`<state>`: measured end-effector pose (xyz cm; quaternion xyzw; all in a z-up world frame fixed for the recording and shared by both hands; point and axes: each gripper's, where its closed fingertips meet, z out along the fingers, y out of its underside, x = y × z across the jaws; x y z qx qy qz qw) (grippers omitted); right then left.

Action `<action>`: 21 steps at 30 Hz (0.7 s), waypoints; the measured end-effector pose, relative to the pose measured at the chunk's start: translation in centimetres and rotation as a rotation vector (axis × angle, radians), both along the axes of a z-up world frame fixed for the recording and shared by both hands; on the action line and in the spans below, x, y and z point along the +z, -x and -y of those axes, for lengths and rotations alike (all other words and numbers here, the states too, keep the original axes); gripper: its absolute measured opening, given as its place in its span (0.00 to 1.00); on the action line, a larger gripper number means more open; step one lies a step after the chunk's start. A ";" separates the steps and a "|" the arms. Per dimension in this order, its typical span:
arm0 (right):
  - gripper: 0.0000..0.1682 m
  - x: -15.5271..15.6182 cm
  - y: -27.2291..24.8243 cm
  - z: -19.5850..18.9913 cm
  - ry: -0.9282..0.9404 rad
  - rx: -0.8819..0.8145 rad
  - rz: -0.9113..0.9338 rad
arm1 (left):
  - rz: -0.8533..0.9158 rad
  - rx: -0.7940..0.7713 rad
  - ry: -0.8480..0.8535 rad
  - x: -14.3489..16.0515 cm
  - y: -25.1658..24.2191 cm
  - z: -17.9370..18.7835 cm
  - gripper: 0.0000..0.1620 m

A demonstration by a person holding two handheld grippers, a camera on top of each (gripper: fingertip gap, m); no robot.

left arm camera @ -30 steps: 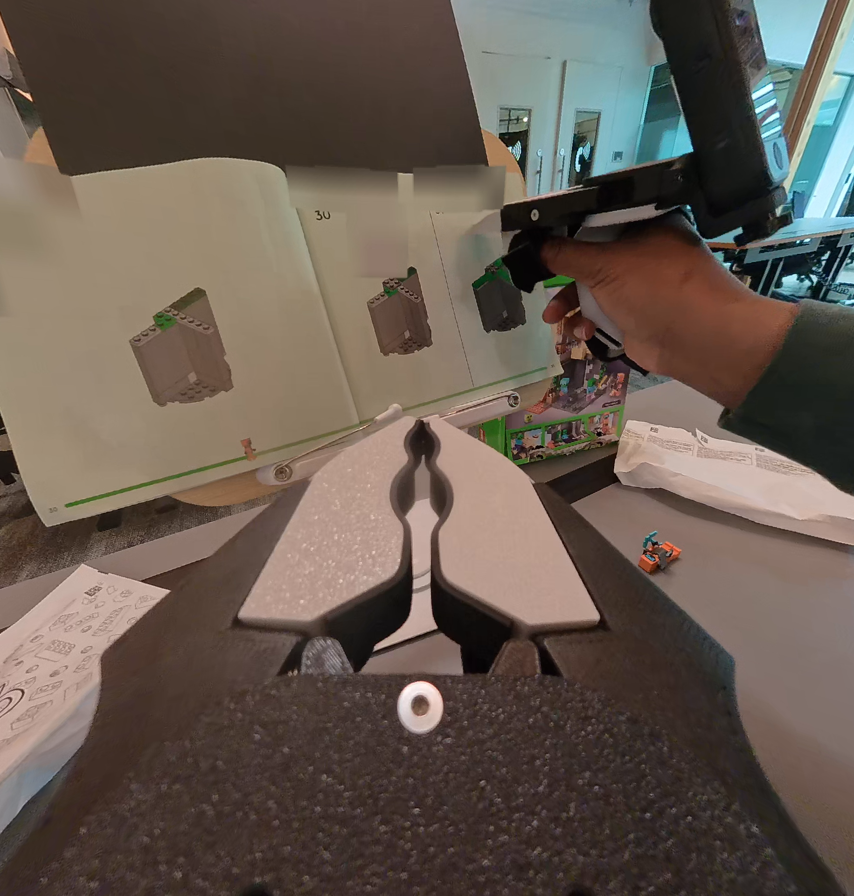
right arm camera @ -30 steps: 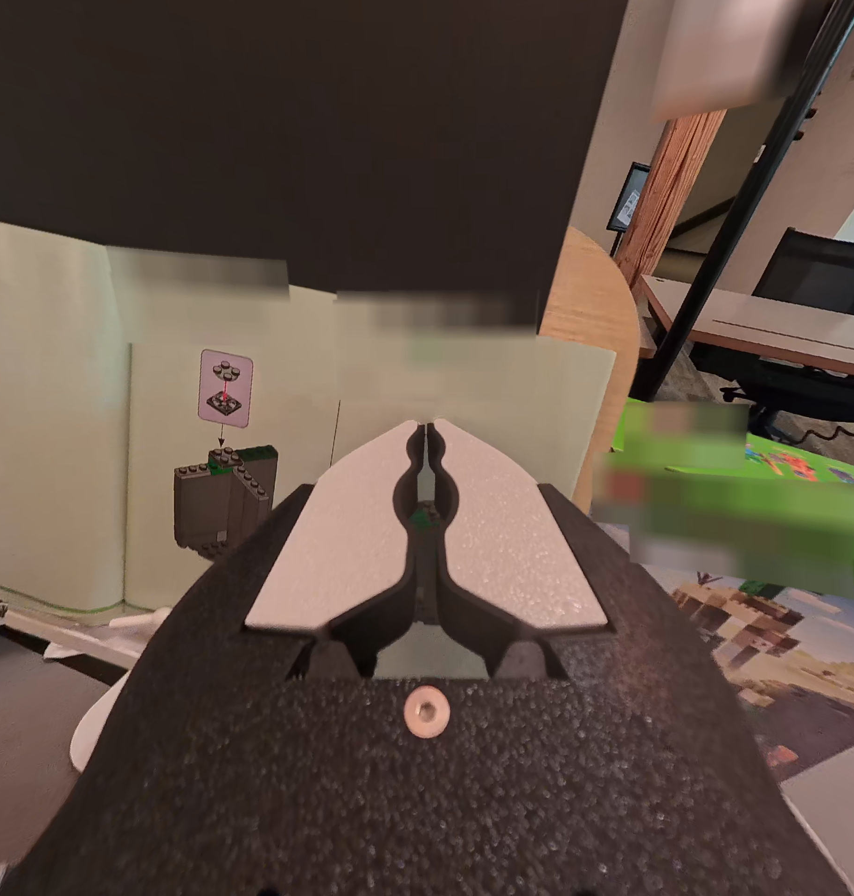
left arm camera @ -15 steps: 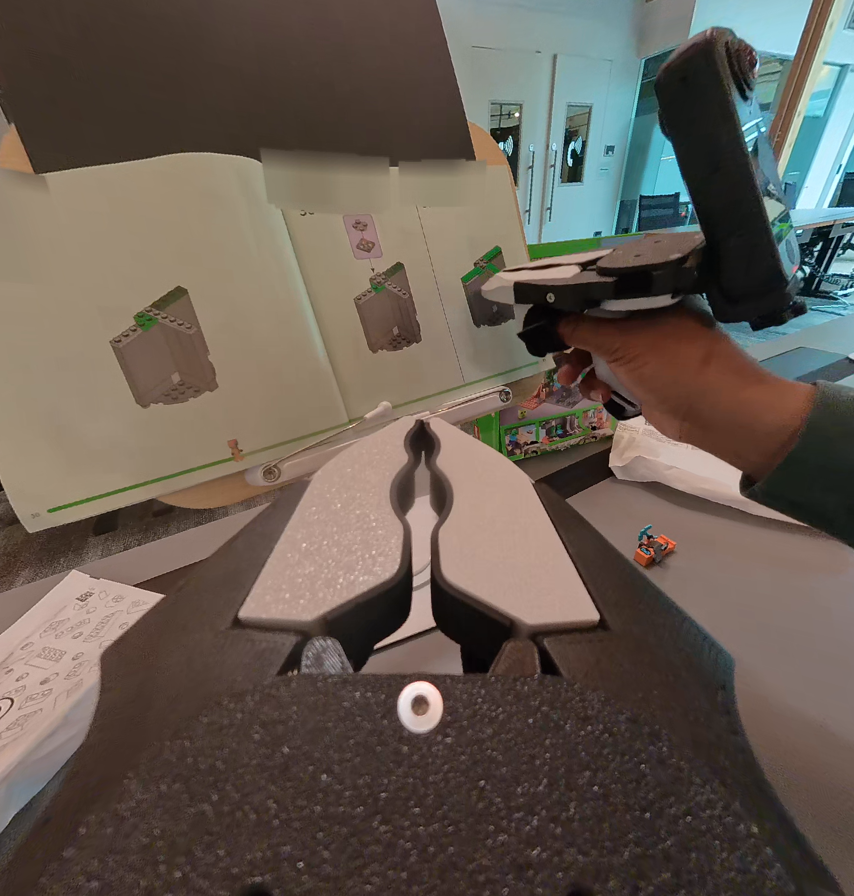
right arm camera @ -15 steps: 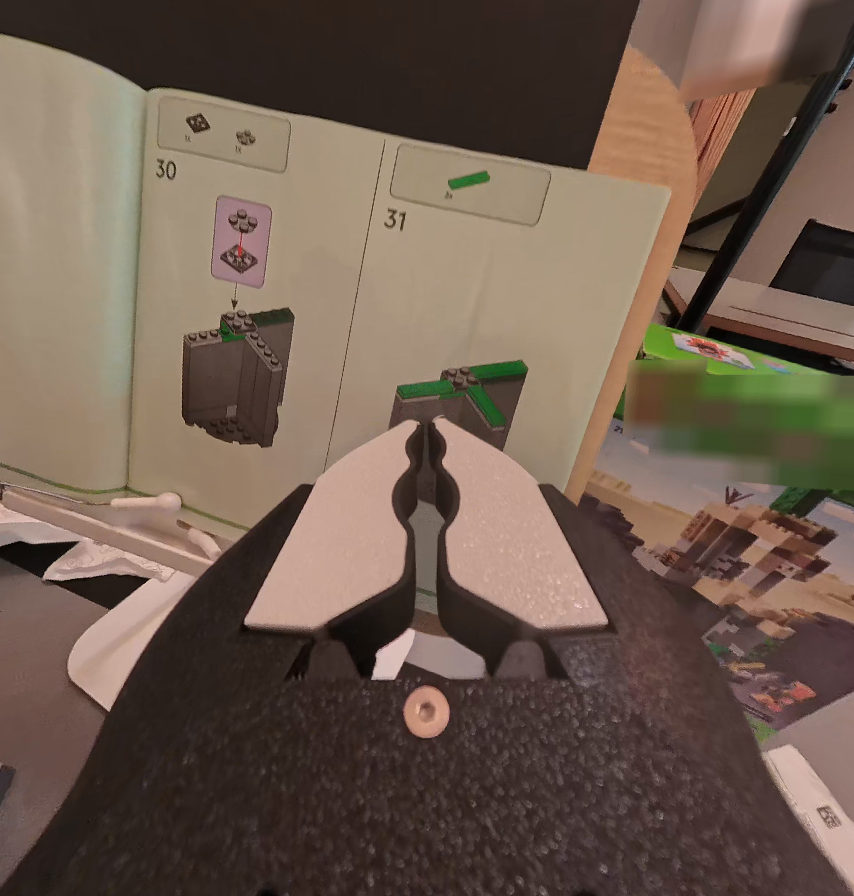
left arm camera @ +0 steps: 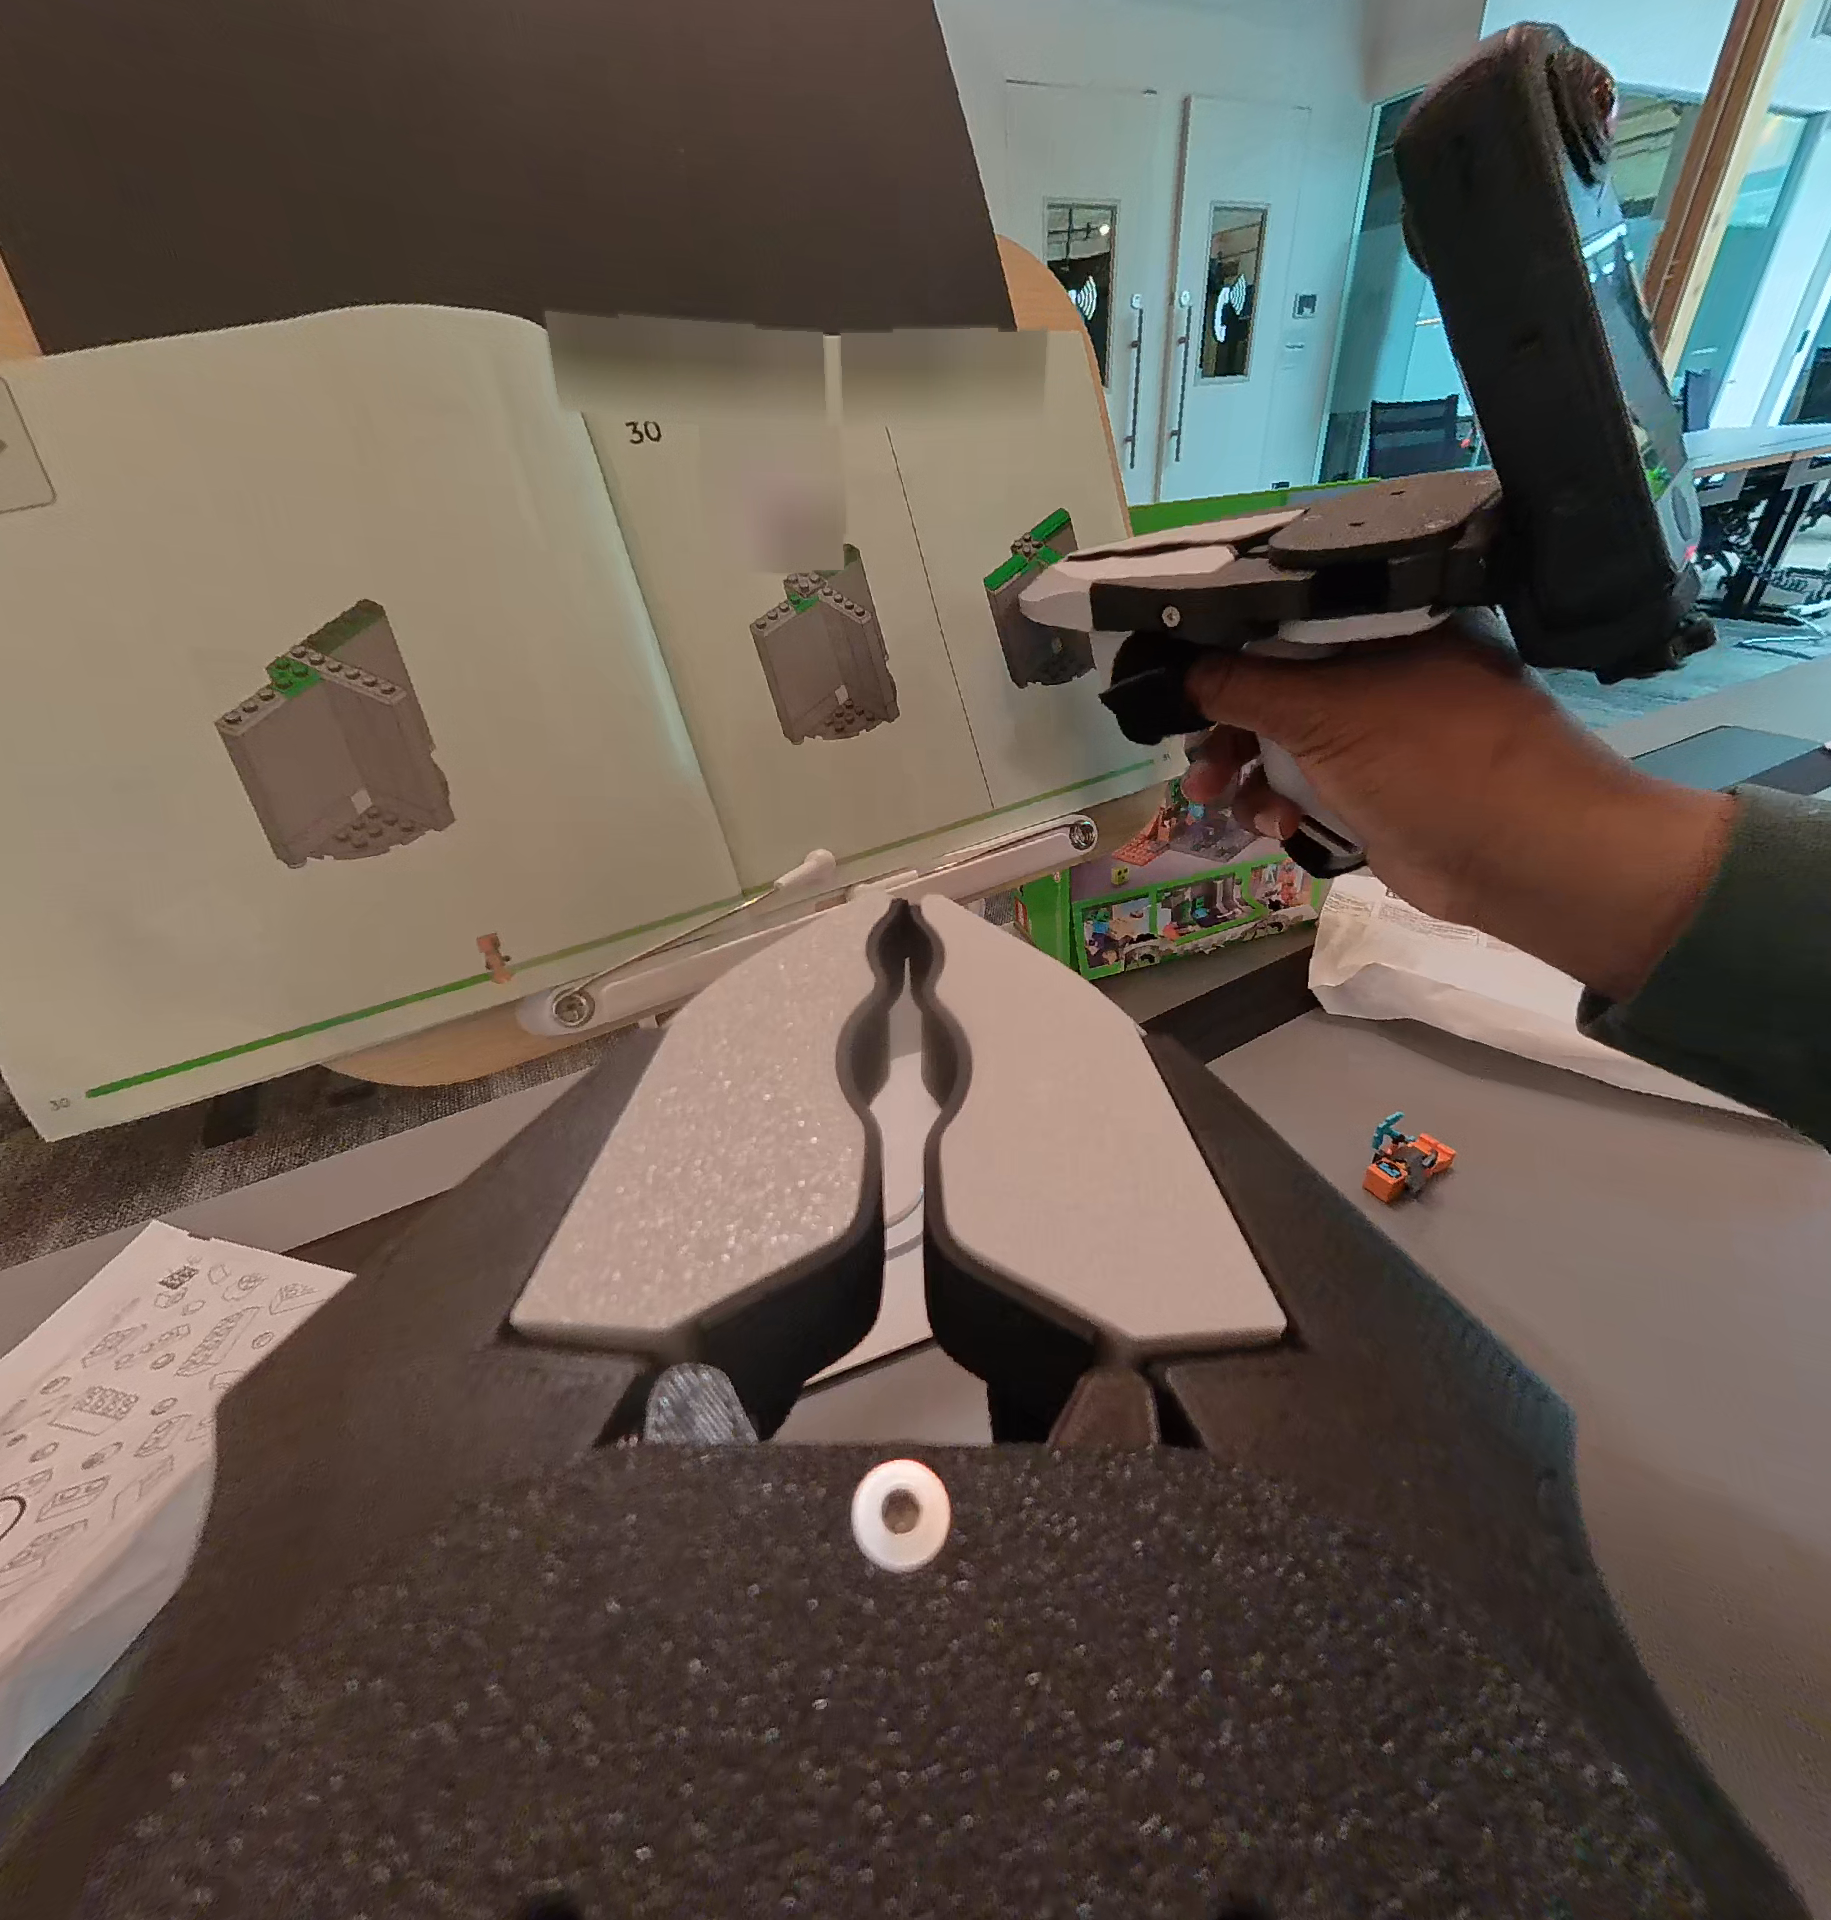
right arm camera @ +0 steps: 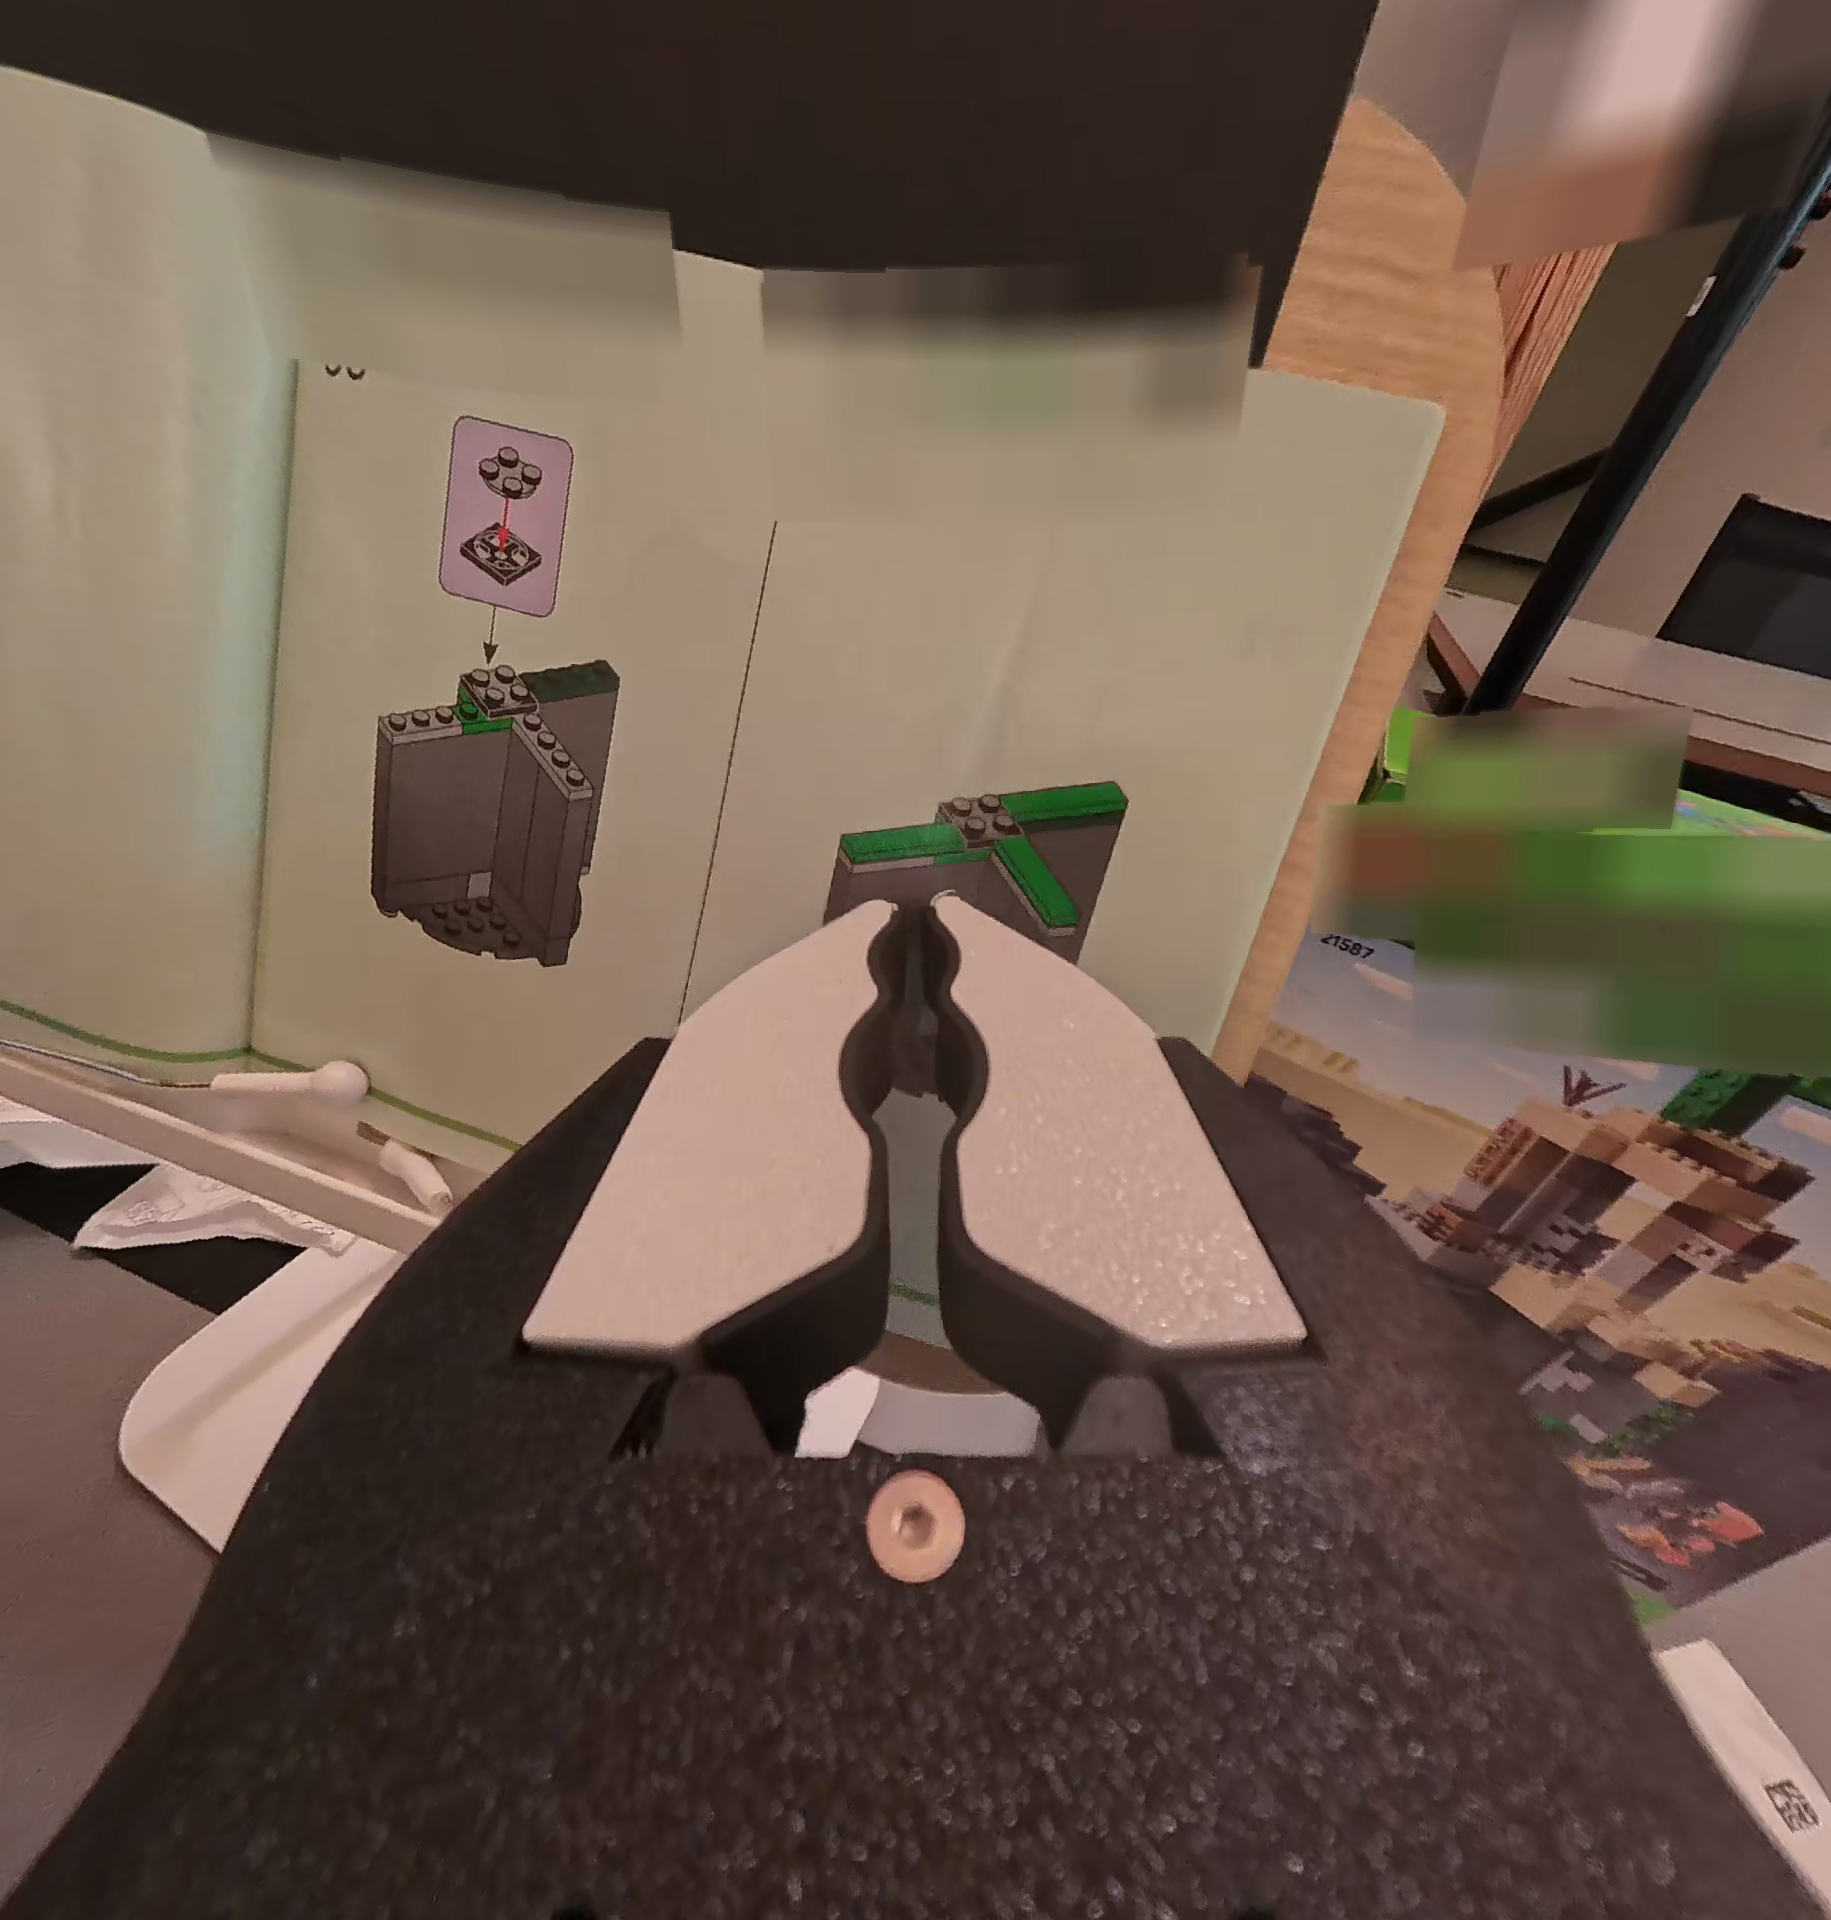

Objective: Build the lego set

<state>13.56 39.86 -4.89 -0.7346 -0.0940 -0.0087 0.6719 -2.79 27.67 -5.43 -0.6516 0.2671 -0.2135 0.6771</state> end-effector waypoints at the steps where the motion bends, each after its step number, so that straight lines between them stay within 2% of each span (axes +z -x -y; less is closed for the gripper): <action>1: 0.01 0.1 0.1 -0.1 0.000 0.001 0.001 | -0.001 0.000 0.001 0.0 0.0 0.0 0.00; 10: 0.01 0.3 0.2 -0.3 -0.002 0.004 0.015 | -0.001 0.004 -0.003 0.1 0.1 -0.1 0.00; 21: 0.01 0.2 -2.1 -0.1 0.003 -0.032 0.017 | -0.007 -0.001 0.002 -0.2 0.1 0.1 0.00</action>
